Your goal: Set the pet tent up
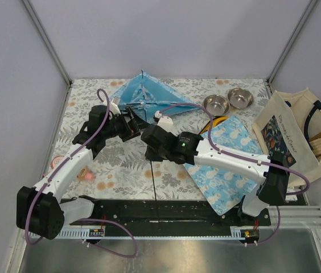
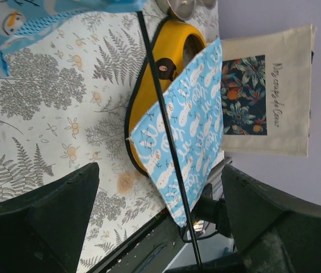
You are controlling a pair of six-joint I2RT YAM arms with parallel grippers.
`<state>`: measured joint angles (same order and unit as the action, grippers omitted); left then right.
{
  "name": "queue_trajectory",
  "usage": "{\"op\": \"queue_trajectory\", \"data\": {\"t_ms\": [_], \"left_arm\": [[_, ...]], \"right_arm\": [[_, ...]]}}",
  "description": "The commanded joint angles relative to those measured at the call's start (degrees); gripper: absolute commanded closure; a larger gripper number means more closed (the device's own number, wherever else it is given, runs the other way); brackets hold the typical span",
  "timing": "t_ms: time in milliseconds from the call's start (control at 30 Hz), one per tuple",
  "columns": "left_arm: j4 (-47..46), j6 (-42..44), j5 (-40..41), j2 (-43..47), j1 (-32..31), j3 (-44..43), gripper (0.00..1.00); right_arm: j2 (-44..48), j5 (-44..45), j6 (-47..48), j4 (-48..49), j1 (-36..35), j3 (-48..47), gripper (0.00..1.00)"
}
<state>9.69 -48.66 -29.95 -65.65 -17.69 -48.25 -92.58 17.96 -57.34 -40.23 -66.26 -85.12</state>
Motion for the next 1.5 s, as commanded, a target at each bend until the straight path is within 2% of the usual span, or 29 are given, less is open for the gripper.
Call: {"op": "queue_trajectory", "data": {"t_ms": [0, 100, 333, 533, 567, 600, 633, 733, 767, 900, 1067, 1233, 1267, 1367, 1467], "left_arm": [[1.2, -0.5, 3.7, -2.8, -0.1, -3.5, 0.12], [2.8, -0.8, 3.2, -5.7, -0.1, -5.0, 0.17], [-2.0, -3.5, -0.7, -11.3, 0.0, -6.8, 0.45], [-5.6, -4.3, -4.5, -15.7, 0.7, -8.7, 0.50], [-5.3, -2.7, -5.1, -16.4, 1.1, -9.6, 0.50], [-3.4, -1.4, -5.1, -17.6, 1.5, -11.1, 0.55], [-1.9, -0.3, -5.2, -18.5, 1.9, -12.3, 0.65], [-1.1, 0.1, -6.5, -21.4, 2.8, -15.0, 0.98], [-1.1, -0.2, -6.7, -22.0, 3.0, -15.5, 1.00], [-1.6, -2.0, -6.5, -23.7, 3.1, -17.0, 1.00], [-1.3, -3.5, -7.1, -26.4, 3.4, -20.6, 1.00], [0.5, -3.4, -7.0, -28.7, 3.6, -24.9, 1.00], [0.8, -3.5, -7.0, -29.3, 3.6, -25.5, 1.00], [0.7, -3.4, -7.0, -30.6, 3.9, -26.7, 1.00], [0.9, -2.7, -7.0, -31.6, 4.2, -27.5, 1.00]], "right_arm": [[0.2, 0.1, 0.2, 2.0, 1.4, -3.3, 0.99], [-0.2, -1.0, 0.4, 2.7, 2.8, -3.6, 0.98], [-2.1, -4.0, 2.1, 4.5, 4.2, -5.2, 0.96], [-2.9, -6.3, 4.1, 4.7, 5.7, -6.5, 0.93], [-3.2, -6.9, 4.7, 4.8, 6.0, -6.8, 0.90], [-3.5, -8.2, 5.7, 4.6, 6.2, -7.3, 0.83], [-3.7, -9.0, 6.4, 3.9, 6.5, -7.9, 0.77], [-2.4, -10.2, 8.5, 3.7, 6.7, -6.4, 0.47], [-1.4, -10.6, 9.1, 4.2, 6.7, -4.9, 0.40], [1.3, -15.0, 12.8, 5.9, 6.9, -0.1, 0.29], [3.0, -25.7, 19.3, 6.6, 7.0, 2.8, 0.30], [7.7, -37.3, 22.8, 8.9, 7.0, 8.6, 0.36], [7.9, -39.0, 22.5, 8.6, 7.1, 9.3, 0.40], [8.5, -40.7, 21.1, 7.4, 7.1, 11.5, 0.50], [10.8, -40.2, 19.6, 8.7, 7.2, 14.4, 0.52]]}}
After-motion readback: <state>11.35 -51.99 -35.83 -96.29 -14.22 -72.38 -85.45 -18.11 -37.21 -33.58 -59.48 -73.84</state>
